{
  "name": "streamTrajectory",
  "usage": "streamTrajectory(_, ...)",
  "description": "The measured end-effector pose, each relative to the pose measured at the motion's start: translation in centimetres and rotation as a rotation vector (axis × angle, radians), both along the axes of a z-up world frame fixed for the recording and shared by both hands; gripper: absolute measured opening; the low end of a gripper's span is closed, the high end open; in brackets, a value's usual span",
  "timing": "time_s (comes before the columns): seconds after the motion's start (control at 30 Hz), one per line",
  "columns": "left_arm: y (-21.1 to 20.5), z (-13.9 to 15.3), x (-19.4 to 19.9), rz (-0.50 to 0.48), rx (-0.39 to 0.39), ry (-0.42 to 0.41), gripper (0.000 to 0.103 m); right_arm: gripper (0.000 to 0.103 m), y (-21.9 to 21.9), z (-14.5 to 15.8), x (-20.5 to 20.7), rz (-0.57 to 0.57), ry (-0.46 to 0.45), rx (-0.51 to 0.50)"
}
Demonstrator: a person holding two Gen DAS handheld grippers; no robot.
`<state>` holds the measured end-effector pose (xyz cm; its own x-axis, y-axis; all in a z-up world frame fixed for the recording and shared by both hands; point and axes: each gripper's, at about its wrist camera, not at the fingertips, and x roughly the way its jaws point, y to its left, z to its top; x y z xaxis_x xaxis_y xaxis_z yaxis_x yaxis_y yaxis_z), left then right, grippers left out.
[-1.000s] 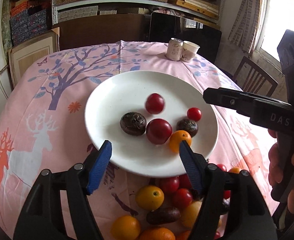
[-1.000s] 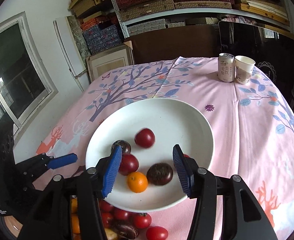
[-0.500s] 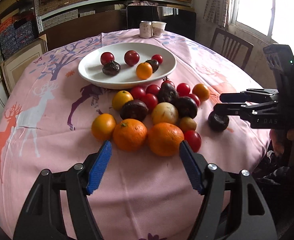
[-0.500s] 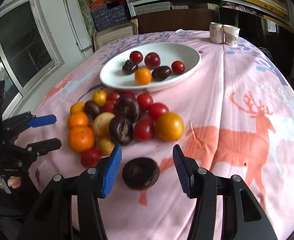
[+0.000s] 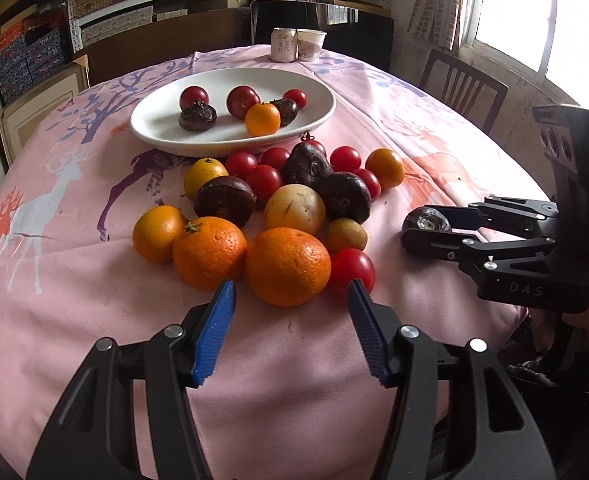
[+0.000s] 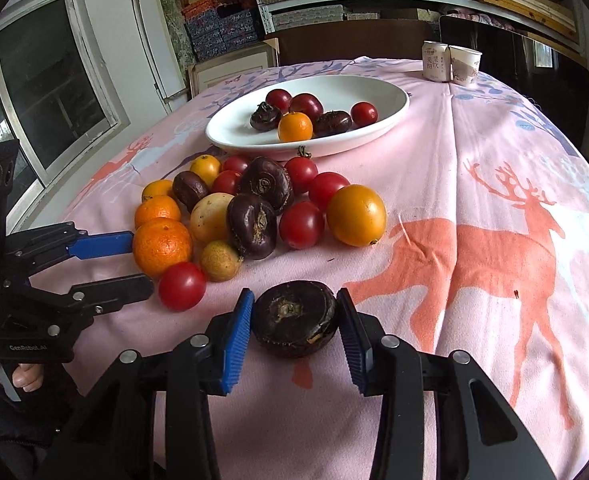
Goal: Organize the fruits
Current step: 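Grasp a large orange with the left gripper while the right gripper grasps a dark purple tomato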
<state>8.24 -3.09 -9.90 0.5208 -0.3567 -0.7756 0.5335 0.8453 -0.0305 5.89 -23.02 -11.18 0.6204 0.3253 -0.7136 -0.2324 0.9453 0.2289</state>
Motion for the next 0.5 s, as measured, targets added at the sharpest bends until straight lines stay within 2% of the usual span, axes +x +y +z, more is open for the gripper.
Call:
streamTrajectory(0.17, -0.7, 0.0, 0.6, -0.017, -0.007, -0.008, 0.057, 0.042, -1.3, 0.1, -0.8, -0.024, 0.000, 0.031)
streamTrajectory(0.27, -1.1, -0.2, 0.9, -0.034, -0.021, 0.003, 0.066, 0.042, -1.7, 0.0, -1.0, -0.027, 0.007, 0.039)
streamTrajectory(0.33, -1.0, -0.2, 1.4, -0.033, -0.054, 0.030, 0.065, 0.042, -2.0, 0.0, -1.1, -0.030, 0.011, 0.049)
streamTrajectory(0.43, -0.5, 0.0, 2.0, -0.038, -0.079, 0.053, 0.060, 0.042, -2.3, 0.0, -1.3, -0.035, 0.011, 0.062)
streamTrajectory(0.47, -0.2, 0.1, 2.0, -0.041, -0.086, 0.058, 0.056, 0.042, -2.4, 0.0, -1.4, -0.036, 0.010, 0.062)
streamTrajectory(0.5, 0.0, 0.1, 2.0, -0.037, -0.077, 0.052, 0.046, 0.042, -2.5, 0.1, -1.4, -0.036, 0.008, 0.061)
